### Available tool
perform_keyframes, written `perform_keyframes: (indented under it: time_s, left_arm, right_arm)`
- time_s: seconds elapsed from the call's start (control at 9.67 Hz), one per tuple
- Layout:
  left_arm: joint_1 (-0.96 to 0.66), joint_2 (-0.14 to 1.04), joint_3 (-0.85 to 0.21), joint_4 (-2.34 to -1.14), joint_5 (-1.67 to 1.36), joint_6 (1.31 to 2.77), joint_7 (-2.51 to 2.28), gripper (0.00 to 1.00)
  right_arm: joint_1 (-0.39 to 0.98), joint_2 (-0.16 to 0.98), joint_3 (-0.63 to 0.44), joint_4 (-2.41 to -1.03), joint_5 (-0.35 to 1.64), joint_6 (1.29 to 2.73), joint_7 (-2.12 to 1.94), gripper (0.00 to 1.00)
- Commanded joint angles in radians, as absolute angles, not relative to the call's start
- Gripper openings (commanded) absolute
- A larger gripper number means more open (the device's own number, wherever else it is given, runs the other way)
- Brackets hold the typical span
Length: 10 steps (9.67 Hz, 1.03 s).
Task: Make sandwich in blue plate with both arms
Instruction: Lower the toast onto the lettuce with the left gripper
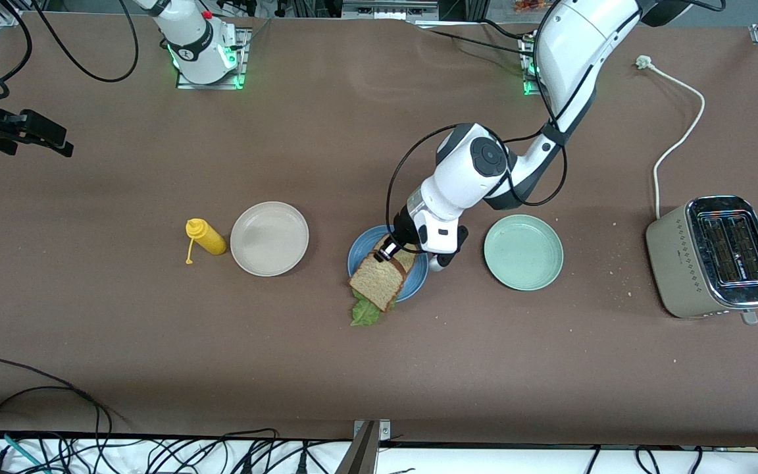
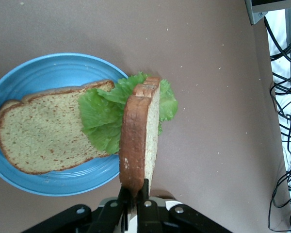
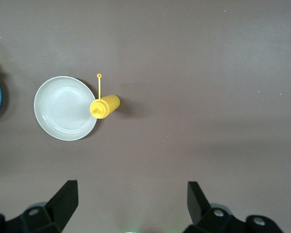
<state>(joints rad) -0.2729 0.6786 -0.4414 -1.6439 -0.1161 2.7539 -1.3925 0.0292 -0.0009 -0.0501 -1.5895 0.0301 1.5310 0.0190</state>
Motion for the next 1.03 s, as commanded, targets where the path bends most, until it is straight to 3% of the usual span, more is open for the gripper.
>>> perform_keyframes:
  time_s: [0.0,0.72,0.93]
  left_arm:
    - [-0.27,0.68,-0.434,-1.649,-0.084,2.757,-1.41,0.0]
    - [-0.25,0.678,-0.433,-1.658,-0.084,2.53,-1.404,0.01]
    - [-0.25,0.681,-0.425,-1.658,-0.083,2.517,-1.402,0.06]
  right_arm:
    - [0.025,-0.035,-0.04,-1.615,0.018,1.551,0.025,1.0]
    - [0.026,-0.037,-0.034,-1.612,0.015,1.555,0.028,1.0]
    - [0.025,-0.035,-0.031,-1.612,0.0,1.555,0.029,1.0]
